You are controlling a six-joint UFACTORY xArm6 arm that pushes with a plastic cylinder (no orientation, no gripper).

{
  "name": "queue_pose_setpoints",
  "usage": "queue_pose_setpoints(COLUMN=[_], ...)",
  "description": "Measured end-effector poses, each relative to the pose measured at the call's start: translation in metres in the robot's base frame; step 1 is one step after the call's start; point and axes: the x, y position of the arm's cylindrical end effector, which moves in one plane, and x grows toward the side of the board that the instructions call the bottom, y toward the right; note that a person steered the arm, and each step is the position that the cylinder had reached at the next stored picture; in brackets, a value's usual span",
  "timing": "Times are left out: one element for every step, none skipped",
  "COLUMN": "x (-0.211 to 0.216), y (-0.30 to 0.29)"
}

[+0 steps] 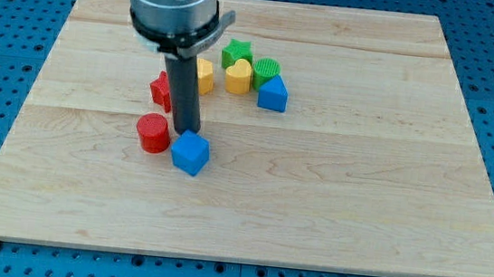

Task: Move the red circle to the top left side

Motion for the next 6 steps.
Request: queue_pose_setpoints(x=[0.018, 0.012, 0.03, 0.016, -0.016, -0.053], y=[-0.037, -0.071, -0.079, -0.096, -0.108, -0.12])
